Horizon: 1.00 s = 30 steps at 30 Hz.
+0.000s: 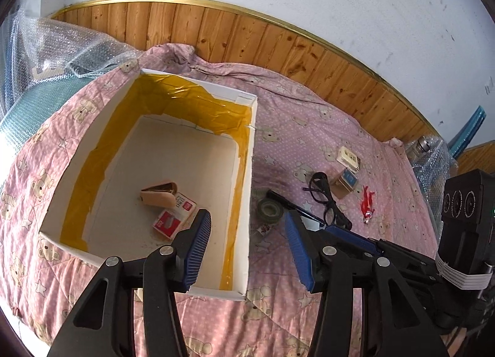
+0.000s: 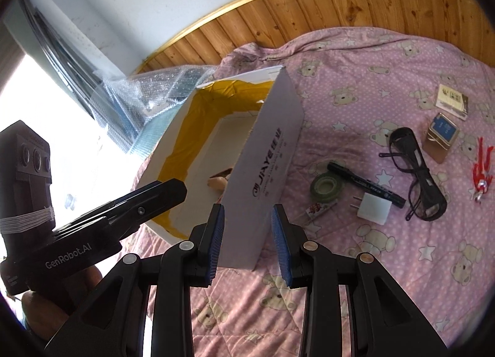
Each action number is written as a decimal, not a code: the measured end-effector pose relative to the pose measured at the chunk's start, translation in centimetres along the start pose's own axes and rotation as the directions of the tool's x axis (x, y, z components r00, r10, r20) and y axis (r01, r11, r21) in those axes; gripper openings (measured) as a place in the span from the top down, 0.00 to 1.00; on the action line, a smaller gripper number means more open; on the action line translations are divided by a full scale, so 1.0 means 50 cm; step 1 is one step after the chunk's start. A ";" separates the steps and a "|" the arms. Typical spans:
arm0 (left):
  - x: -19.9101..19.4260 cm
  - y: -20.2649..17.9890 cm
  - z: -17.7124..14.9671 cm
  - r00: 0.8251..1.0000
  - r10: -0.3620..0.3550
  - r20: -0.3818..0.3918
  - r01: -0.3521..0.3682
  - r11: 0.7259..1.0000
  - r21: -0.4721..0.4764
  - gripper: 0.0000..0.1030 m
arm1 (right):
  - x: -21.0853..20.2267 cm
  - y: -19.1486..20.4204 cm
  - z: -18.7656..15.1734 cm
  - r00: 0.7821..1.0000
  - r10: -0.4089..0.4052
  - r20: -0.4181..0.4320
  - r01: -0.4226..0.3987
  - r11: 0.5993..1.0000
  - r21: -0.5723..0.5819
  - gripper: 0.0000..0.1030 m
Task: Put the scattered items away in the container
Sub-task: 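Move both tools back toward the sunglasses and white charger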
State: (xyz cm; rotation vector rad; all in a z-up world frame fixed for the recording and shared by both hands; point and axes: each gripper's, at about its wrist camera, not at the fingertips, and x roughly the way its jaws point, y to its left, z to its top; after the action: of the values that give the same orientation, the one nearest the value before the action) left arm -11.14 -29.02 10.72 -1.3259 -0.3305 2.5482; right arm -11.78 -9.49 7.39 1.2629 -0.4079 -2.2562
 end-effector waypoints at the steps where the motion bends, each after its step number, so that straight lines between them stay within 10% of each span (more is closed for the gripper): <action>1: 0.005 -0.008 -0.001 1.000 -0.001 -0.005 0.001 1.000 0.007 0.50 | -0.004 -0.012 -0.001 1.000 -0.002 0.002 0.002 1.000 0.010 0.67; 30: 0.274 -0.229 -0.056 0.970 -0.018 -0.242 0.064 0.980 0.186 0.48 | -0.010 -0.343 -0.040 0.990 -0.142 -0.025 0.144 0.959 0.246 0.66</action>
State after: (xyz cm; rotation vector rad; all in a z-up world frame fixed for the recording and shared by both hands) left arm -15.12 -13.56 2.21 -1.5115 -0.0611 2.2856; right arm -14.82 4.87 -1.75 1.4660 -0.6302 -2.3770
